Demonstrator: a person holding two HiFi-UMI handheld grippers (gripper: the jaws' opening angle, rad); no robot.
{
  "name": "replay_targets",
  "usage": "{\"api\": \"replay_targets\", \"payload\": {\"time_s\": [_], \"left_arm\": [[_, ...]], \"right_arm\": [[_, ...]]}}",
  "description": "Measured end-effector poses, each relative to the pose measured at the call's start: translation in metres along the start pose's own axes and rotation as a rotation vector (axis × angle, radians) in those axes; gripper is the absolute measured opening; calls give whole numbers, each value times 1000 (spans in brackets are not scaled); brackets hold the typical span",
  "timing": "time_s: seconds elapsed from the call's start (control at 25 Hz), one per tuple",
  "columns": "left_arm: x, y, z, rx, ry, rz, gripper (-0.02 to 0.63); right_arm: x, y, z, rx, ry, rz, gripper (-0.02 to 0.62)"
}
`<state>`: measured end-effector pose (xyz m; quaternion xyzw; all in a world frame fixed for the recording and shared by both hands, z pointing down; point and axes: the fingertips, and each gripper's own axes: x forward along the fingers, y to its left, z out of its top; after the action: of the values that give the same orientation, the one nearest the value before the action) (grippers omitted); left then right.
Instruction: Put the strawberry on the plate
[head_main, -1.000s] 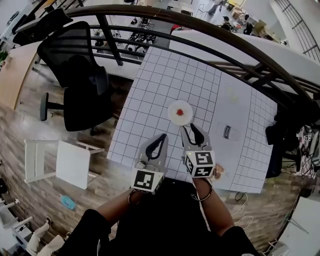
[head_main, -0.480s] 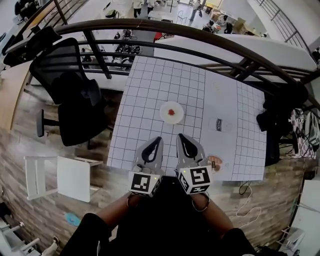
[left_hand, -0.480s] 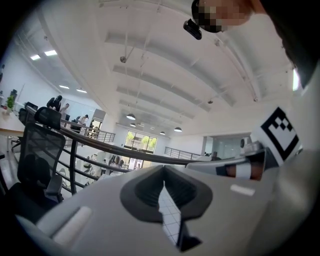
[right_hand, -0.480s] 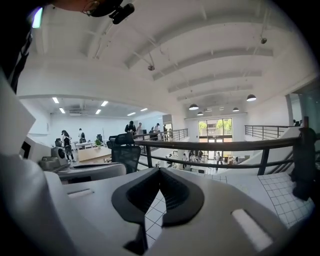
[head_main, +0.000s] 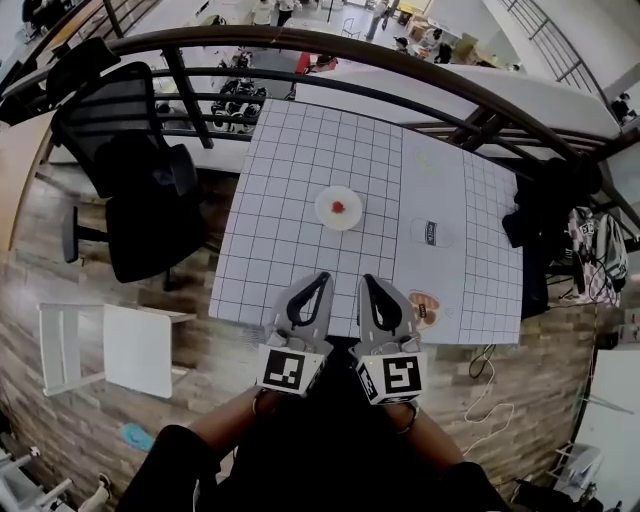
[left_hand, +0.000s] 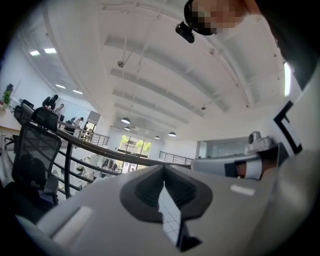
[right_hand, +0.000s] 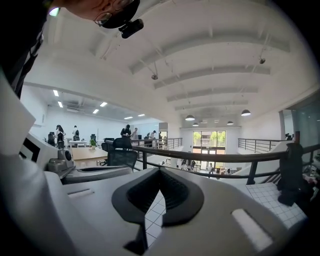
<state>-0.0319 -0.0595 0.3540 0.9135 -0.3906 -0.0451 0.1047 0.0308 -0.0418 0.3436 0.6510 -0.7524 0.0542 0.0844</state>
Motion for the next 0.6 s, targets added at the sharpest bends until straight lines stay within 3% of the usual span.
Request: {"api": "replay_targets", "payload": {"time_s": [0.6], "left_arm": [[-23, -38, 17, 33, -15, 21, 11]], "right_arm": [[-45, 4, -2, 15, 1, 23, -3]]}}
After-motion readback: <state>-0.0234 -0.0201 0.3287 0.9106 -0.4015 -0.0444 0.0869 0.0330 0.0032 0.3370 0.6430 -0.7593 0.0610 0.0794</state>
